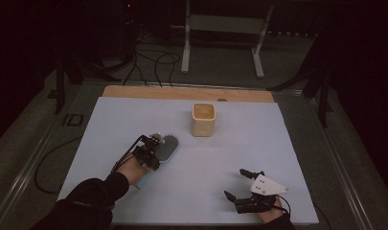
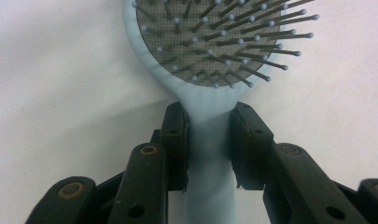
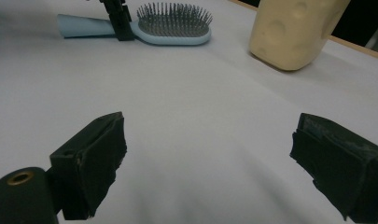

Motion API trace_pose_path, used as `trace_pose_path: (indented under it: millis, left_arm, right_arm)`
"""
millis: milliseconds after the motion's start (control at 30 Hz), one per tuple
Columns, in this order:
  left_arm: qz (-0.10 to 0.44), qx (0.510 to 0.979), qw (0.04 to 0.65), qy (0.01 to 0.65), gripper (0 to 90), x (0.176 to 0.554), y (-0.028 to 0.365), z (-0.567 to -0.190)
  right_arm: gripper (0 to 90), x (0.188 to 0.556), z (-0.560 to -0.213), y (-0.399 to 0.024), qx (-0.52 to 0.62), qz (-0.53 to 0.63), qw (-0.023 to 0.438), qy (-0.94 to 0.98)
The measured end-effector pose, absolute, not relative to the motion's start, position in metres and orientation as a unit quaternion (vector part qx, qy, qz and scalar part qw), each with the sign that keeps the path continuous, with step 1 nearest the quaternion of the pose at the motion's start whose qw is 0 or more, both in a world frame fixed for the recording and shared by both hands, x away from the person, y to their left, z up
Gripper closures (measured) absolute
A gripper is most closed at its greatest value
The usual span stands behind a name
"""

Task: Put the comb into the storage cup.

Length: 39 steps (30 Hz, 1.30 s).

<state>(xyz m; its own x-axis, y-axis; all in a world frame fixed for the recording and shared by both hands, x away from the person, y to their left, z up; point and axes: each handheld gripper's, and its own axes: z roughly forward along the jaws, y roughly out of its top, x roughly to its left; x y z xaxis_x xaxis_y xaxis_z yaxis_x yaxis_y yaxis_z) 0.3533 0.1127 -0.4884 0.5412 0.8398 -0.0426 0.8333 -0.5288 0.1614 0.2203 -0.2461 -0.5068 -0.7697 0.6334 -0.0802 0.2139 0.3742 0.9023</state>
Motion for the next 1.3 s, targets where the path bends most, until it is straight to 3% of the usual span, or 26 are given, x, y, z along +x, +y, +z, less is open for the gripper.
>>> trace_pose_path:
  millis: [700, 1300]
  left_arm:
    - [0.028, 0.880, 0.141, 0.453, 70.2, 0.351, 0.123, -0.485]
    - [0.042, 0.884, 0.220, 0.410, 70.3, 0.338, 0.129, -0.460]
  right_arm:
    - [9.6, 0.220, -0.506, -0.248, 0.269, 0.497, 0.213, 0.797]
    - [9.6, 0.220, -0.506, -0.247, 0.268, 0.495, 0.213, 0.798]
